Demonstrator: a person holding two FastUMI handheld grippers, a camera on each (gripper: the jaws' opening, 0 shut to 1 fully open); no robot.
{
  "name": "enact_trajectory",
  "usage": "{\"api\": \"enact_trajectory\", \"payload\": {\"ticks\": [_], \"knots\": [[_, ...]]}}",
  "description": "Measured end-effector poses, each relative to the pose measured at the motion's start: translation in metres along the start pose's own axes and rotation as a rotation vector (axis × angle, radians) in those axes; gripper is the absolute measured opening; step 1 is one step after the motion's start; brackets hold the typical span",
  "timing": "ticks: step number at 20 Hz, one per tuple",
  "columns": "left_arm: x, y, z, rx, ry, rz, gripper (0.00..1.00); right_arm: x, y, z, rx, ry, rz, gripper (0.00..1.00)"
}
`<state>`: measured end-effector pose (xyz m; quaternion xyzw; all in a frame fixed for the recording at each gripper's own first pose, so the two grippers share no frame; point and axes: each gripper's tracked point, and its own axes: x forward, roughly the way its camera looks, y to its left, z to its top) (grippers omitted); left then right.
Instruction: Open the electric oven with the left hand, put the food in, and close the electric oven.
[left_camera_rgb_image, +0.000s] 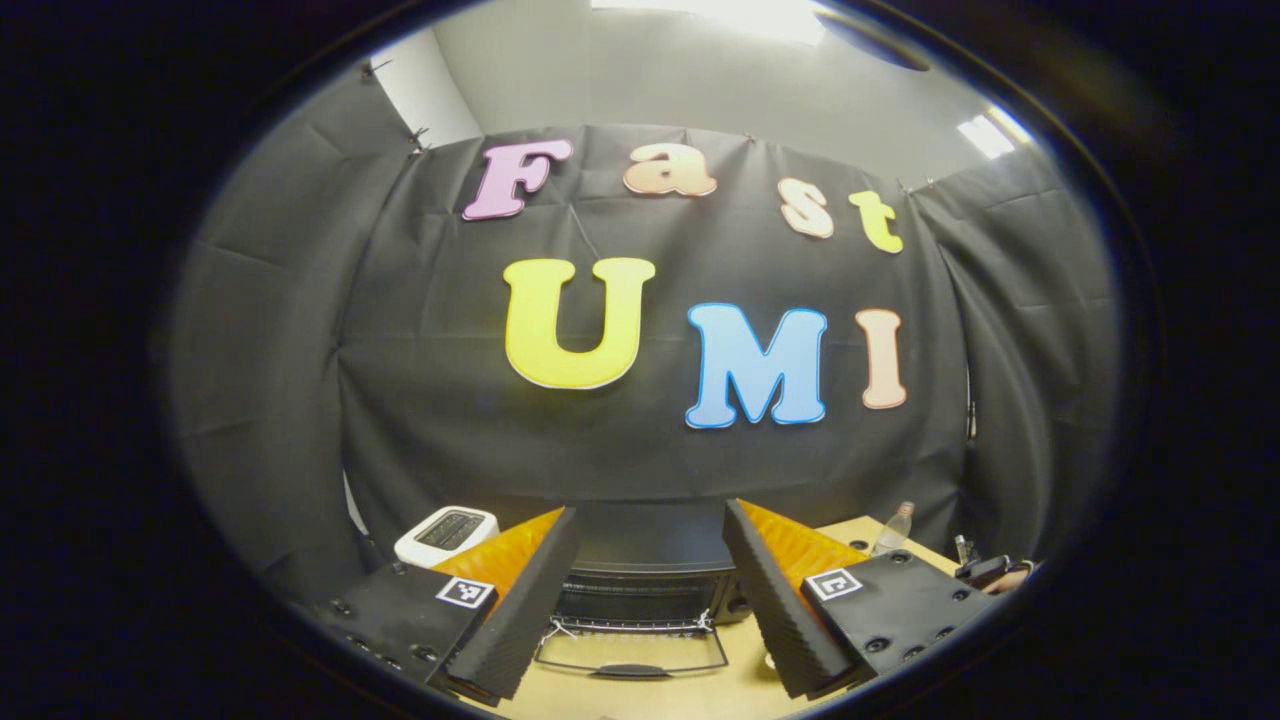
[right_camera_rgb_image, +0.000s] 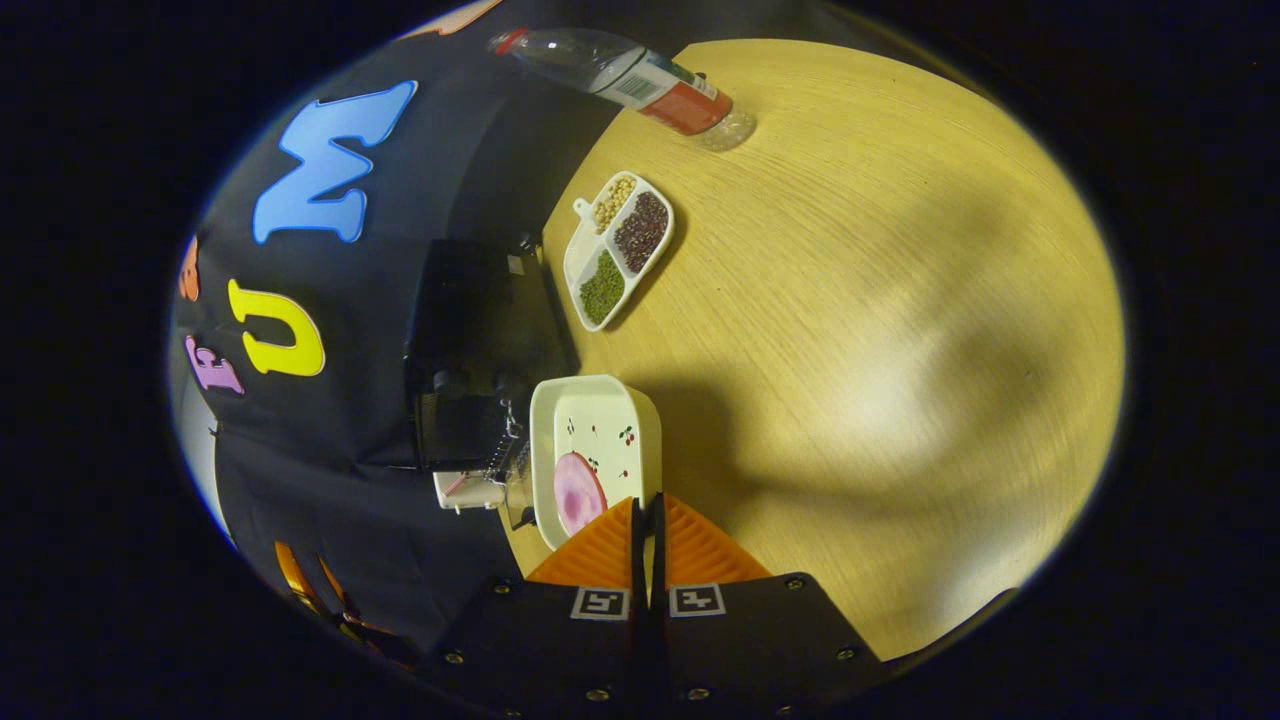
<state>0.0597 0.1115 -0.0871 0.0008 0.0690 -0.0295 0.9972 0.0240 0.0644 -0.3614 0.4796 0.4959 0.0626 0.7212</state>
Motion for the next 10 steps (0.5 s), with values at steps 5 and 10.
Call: {"api": "enact_trajectory", "payload": {"ticks": [5, 10], "knots": [[-0.006, 0.009, 0.006, 0.009, -0.018, -0.005, 0.97, 0.010, 0.042, -0.046, -0.014, 0.020, 0.036, 0.00], [-0.021, 0.029, 0.006, 0.029, -0.020, 0.011, 0.97, 0.041, 0.081, -0.075, 0.008, -0.002, 0.050, 0.01]]}}
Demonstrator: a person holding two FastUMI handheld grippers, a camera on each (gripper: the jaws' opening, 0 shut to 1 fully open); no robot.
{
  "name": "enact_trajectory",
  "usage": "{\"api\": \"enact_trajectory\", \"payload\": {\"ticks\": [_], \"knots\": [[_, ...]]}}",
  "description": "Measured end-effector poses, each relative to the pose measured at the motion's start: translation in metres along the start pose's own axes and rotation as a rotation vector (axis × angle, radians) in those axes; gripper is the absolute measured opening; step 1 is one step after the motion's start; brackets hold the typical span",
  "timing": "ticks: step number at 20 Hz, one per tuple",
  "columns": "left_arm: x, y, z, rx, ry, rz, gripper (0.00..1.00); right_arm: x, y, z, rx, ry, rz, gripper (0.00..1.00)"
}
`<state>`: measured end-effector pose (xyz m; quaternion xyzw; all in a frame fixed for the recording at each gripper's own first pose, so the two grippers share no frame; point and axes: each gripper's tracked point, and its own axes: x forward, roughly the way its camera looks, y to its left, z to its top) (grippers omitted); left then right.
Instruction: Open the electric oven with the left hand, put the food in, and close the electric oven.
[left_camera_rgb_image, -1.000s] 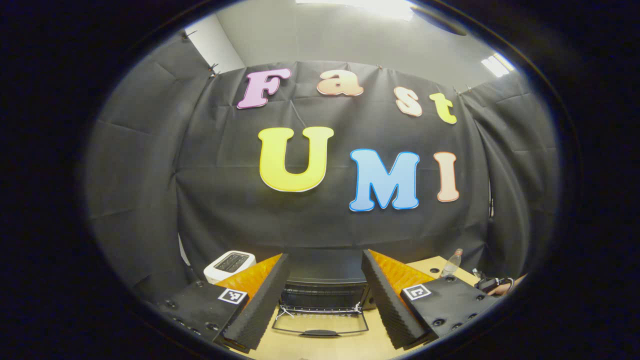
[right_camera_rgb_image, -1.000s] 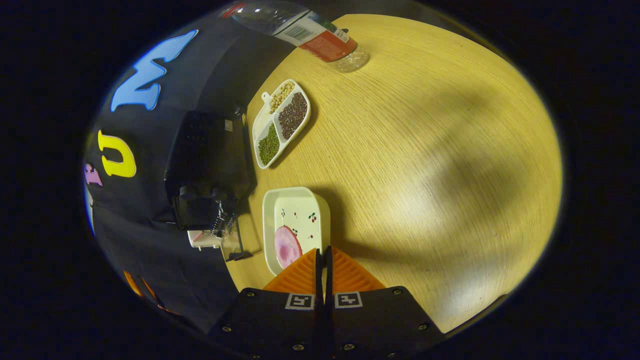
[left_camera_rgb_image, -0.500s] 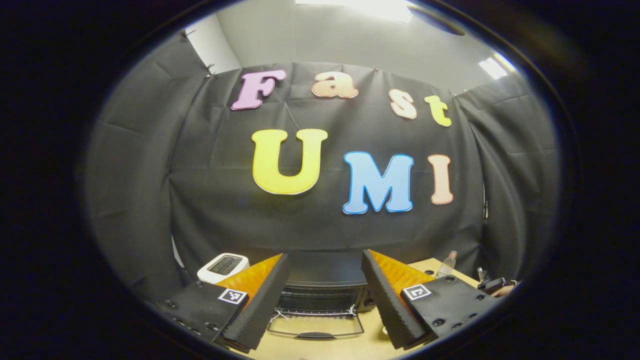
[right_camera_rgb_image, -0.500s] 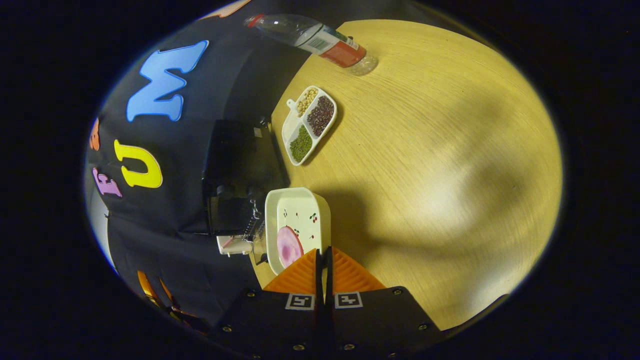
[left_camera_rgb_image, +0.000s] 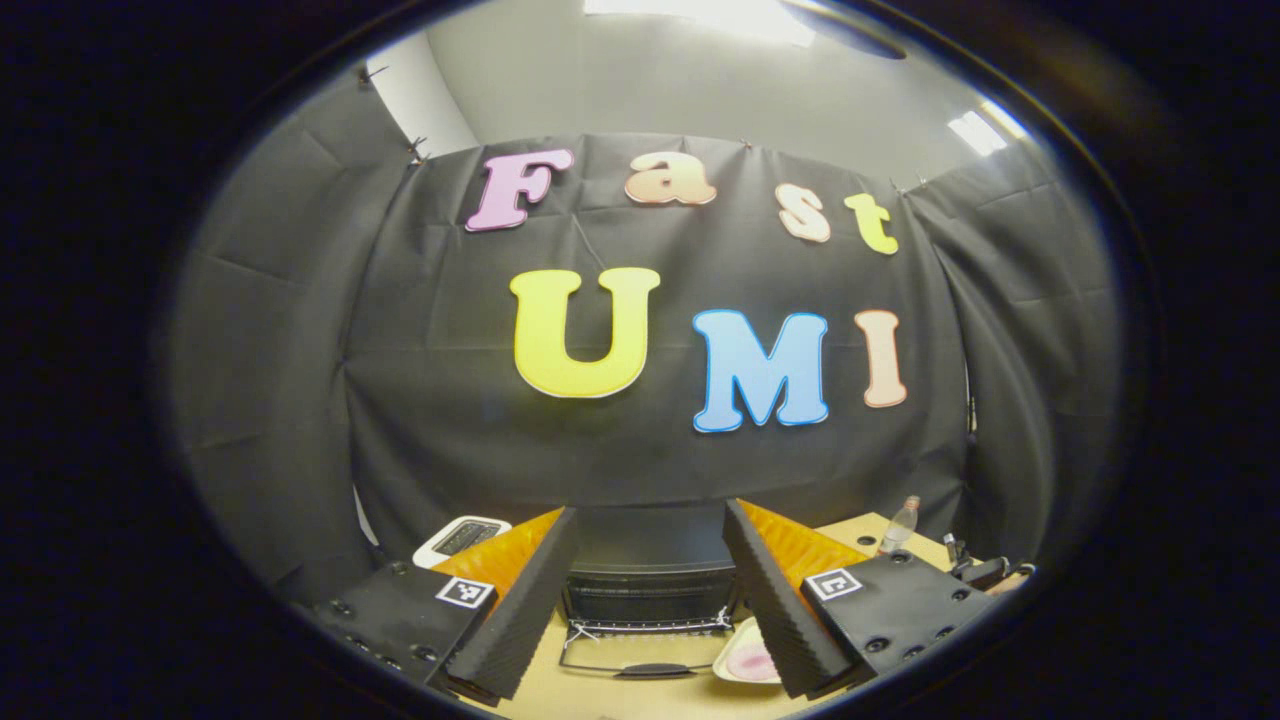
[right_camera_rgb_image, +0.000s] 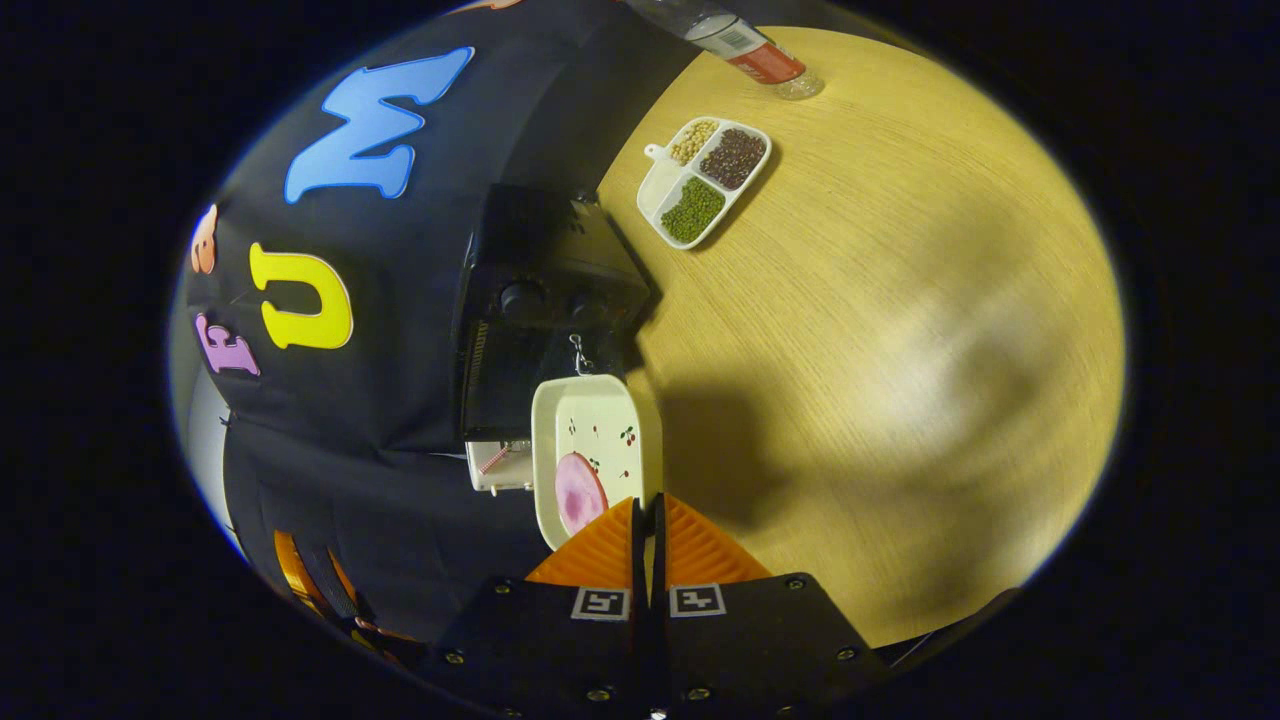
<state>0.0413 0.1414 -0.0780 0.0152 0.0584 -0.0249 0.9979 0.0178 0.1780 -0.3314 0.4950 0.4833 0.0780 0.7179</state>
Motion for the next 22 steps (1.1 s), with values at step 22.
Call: {"api": "enact_trajectory", "payload": {"ticks": [22], "knots": [[-0.057, 0.127, -0.042, 0.013, 0.114, 0.220, 1.00, 0.181, 0.088, 0.035, 0.379, -0.377, -0.059, 0.01]]}}
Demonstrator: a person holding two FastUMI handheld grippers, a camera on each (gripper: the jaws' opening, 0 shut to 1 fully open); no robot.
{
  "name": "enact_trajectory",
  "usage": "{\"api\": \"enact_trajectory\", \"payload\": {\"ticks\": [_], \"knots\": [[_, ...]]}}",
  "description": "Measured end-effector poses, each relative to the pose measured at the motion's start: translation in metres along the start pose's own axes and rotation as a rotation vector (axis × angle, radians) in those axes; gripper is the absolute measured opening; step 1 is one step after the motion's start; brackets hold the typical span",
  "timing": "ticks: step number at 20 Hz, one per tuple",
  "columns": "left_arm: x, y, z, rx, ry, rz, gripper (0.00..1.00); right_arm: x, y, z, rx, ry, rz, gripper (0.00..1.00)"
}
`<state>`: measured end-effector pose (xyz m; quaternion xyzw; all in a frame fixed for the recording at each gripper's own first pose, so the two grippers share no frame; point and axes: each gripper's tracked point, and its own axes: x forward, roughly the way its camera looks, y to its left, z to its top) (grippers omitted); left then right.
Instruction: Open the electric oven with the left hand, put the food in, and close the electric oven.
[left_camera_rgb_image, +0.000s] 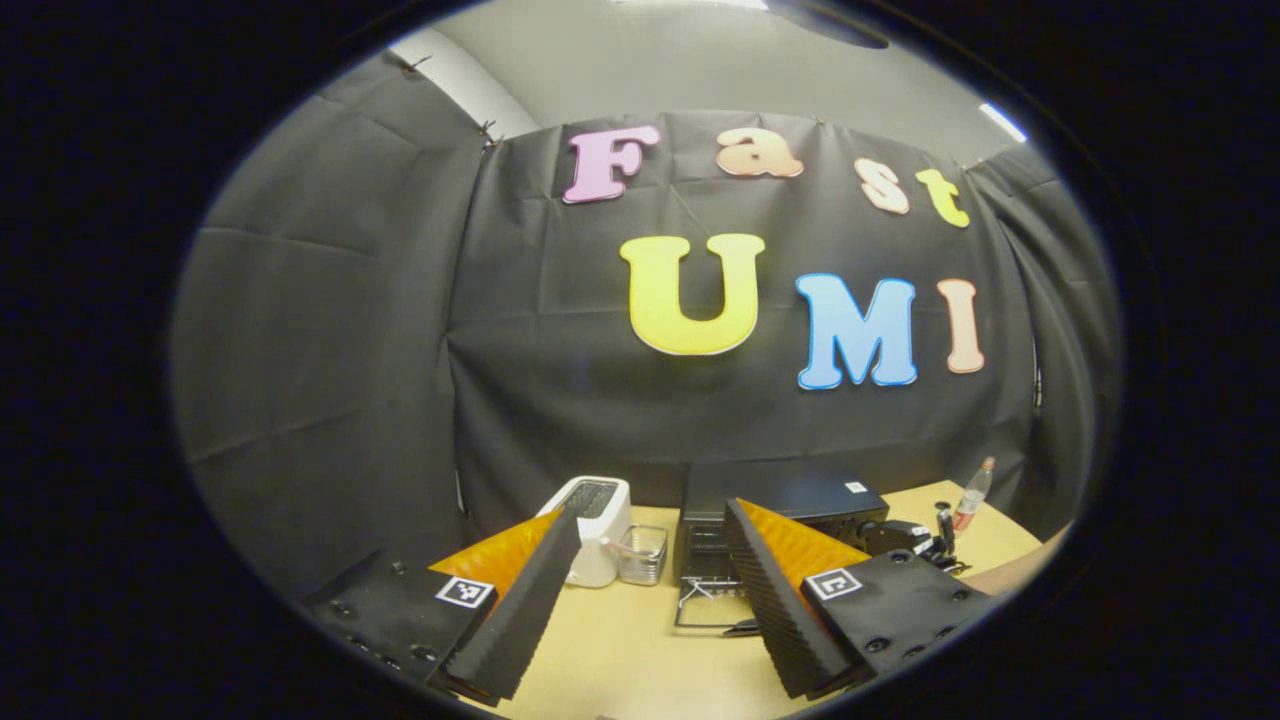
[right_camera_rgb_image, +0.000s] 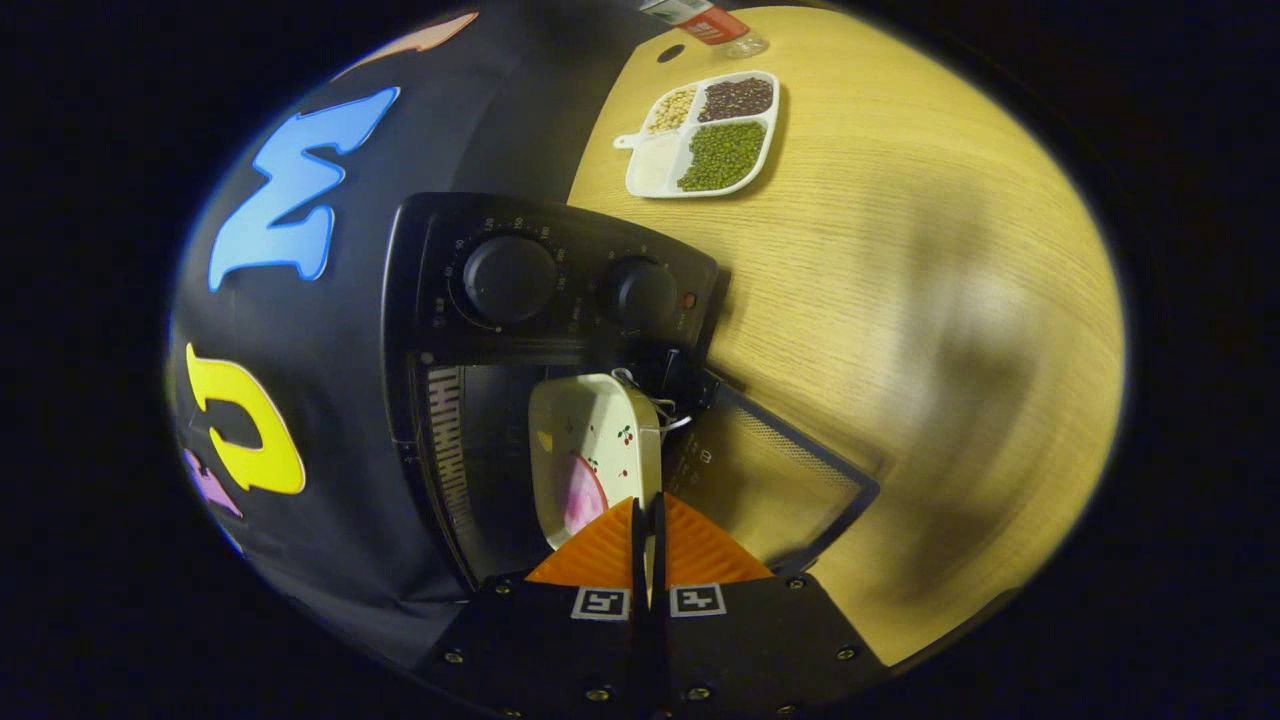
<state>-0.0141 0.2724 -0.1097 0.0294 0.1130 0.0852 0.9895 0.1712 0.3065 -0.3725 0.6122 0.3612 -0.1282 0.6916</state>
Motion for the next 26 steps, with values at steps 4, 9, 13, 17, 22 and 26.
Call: {"api": "enact_trajectory", "payload": {"ticks": [4, 9, 13, 17, 22, 26], "knots": [[0.002, 0.011, -0.006, 0.001, 0.019, 0.023, 1.00, 0.029, 0.022, -0.014, 0.067, -0.054, 0.002, 0.01], [-0.004, 0.024, -0.015, -0.008, 0.046, 0.064, 0.98, 0.067, 0.049, -0.021, 0.190, -0.080, 0.075, 0.03], [-0.009, 0.028, -0.021, -0.007, 0.070, 0.088, 0.98, 0.077, 0.063, -0.032, 0.219, -0.057, 0.109, 0.05], [-0.004, 0.019, -0.014, -0.011, 0.058, 0.082, 1.00, 0.058, 0.066, -0.045, 0.150, 0.018, 0.138, 0.17], [0.013, -0.018, -0.004, 0.001, 0.028, 0.020, 1.00, 0.011, 0.030, -0.050, -0.178, 0.119, 0.066, 0.58], [0.031, -0.055, 0.003, 0.009, 0.008, -0.054, 0.91, -0.041, 0.020, -0.024, -0.283, 0.154, 0.074, 0.58]]}}
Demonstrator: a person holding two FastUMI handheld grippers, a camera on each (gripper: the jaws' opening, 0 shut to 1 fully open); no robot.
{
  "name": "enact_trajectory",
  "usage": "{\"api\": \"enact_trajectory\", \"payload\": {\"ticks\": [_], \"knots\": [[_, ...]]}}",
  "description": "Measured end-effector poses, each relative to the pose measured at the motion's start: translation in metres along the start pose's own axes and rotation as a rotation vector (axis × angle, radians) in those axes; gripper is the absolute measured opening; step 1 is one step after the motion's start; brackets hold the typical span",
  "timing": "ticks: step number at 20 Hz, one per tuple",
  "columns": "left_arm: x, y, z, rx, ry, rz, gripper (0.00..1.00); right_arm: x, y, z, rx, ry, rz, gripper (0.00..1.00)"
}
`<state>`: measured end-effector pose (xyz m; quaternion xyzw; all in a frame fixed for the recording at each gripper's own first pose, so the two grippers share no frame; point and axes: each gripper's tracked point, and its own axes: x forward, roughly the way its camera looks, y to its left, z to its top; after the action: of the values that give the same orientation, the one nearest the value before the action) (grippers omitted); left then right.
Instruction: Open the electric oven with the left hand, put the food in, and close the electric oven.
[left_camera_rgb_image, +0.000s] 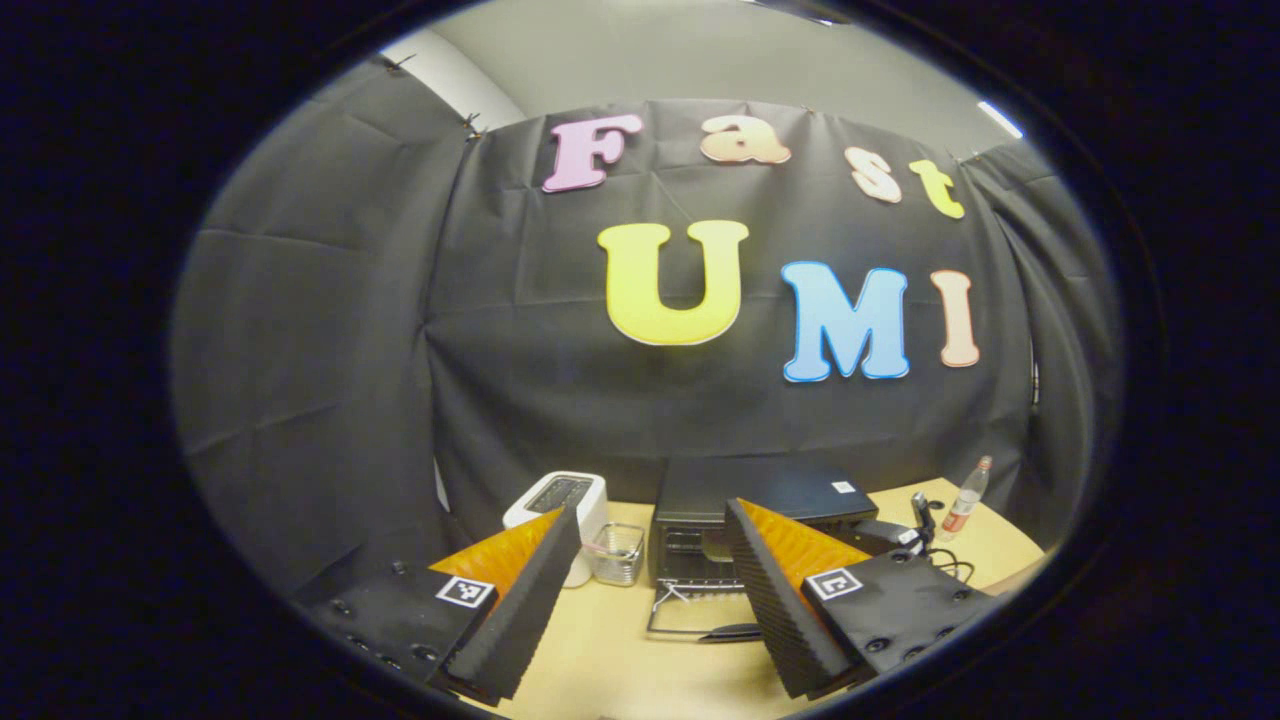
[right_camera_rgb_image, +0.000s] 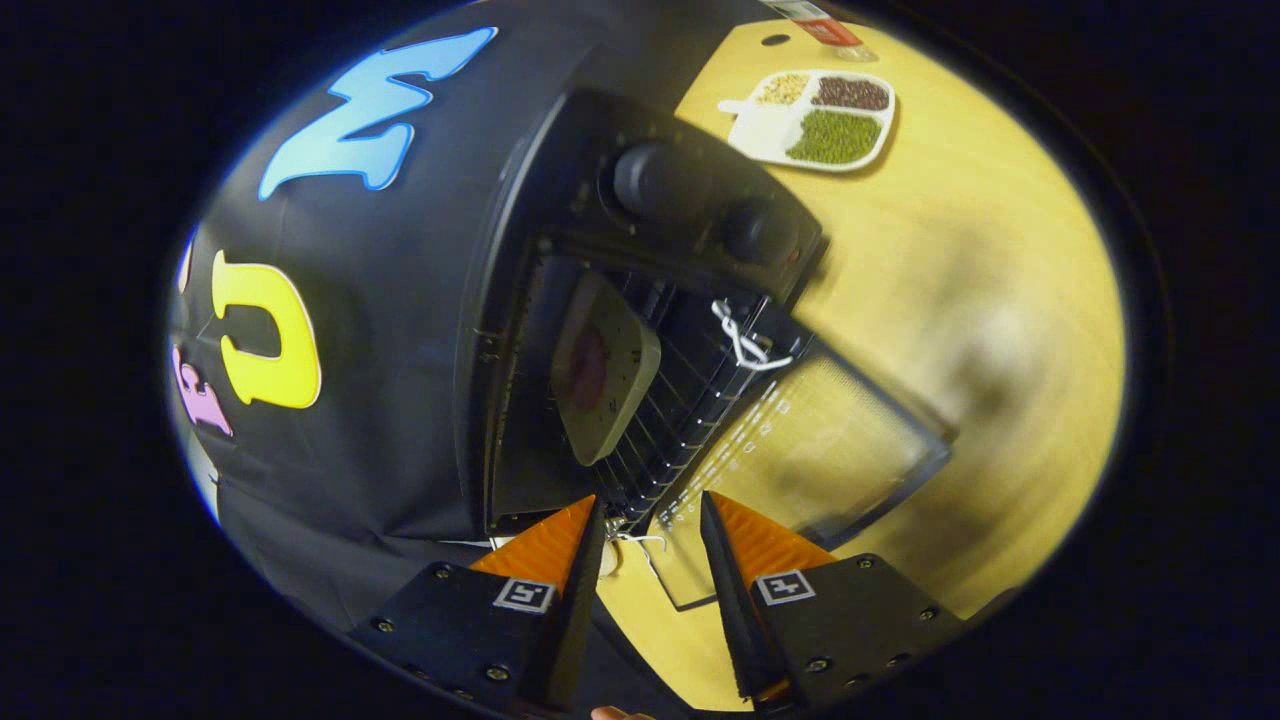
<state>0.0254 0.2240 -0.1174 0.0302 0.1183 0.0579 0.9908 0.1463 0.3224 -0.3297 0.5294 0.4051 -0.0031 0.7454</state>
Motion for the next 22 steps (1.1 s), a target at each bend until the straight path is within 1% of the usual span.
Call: {"api": "enact_trajectory", "payload": {"ticks": [1, 2, 3, 4, 6, 8, 9, 10, 11, 12, 14, 16, 17, 18, 20, 22], "knots": [[0.005, -0.009, 0.002, 0.003, -0.006, -0.018, 0.97, -0.012, -0.002, 0.008, -0.039, -0.001, -0.002, 0.58], [0.009, -0.019, 0.004, 0.005, -0.011, -0.034, 0.97, -0.025, -0.003, 0.016, -0.076, -0.007, -0.004, 0.58], [0.013, -0.029, 0.006, 0.005, -0.013, -0.052, 1.00, -0.037, -0.003, 0.024, -0.112, -0.014, 0.001, 0.58], [0.017, -0.040, 0.004, 0.004, -0.010, -0.069, 0.91, -0.050, 0.000, 0.032, -0.143, -0.024, 0.011, 0.58], [0.023, -0.060, 0.001, 0.000, 0.003, -0.099, 1.00, -0.073, 0.002, 0.045, -0.229, -0.047, 0.019, 0.58], [0.028, -0.077, 0.001, -0.012, 0.013, -0.123, 1.00, -0.094, 0.003, 0.057, -0.329, -0.069, 0.020, 0.59], [0.029, -0.085, 0.002, -0.018, 0.015, -0.135, 0.95, -0.098, 0.003, 0.063, -0.385, -0.091, 0.017, 0.59], [0.030, -0.093, 0.003, -0.020, 0.014, -0.146, 0.91, -0.111, 0.007, 0.071, -0.453, -0.123, 0.018, 0.59], [0.030, -0.099, 0.004, -0.017, 0.011, -0.154, 0.95, -0.126, 0.009, 0.084, -0.537, -0.173, 0.004, 0.59], [0.032, -0.106, 0.006, -0.014, 0.009, -0.162, 1.00, -0.143, 0.013, 0.100, -0.629, -0.246, -0.008, 0.59], [0.031, -0.118, 0.011, -0.010, -0.003, -0.177, 1.00, -0.176, 0.035, 0.121, -0.794, -0.390, -0.001, 0.58], [0.028, -0.126, 0.025, -0.012, -0.039, -0.183, 1.00, -0.212, 0.068, 0.134, -0.928, -0.531, 0.040, 0.59], [0.026, -0.131, 0.034, -0.015, -0.058, -0.187, 0.91, -0.233, 0.081, 0.140, -0.992, -0.597, 0.058, 0.59], [0.023, -0.136, 0.041, -0.018, -0.079, -0.196, 1.00, -0.254, 0.095, 0.144, -1.051, -0.661, 0.075, 0.58], [0.017, -0.143, 0.062, -0.014, -0.144, -0.198, 1.00, -0.295, 0.114, 0.148, -1.128, -0.758, 0.104, 0.58], [0.013, -0.149, 0.076, -0.013, -0.195, -0.197, 1.00, -0.327, 0.126, 0.146, -1.154, -0.846, 0.136, 0.58]]}}
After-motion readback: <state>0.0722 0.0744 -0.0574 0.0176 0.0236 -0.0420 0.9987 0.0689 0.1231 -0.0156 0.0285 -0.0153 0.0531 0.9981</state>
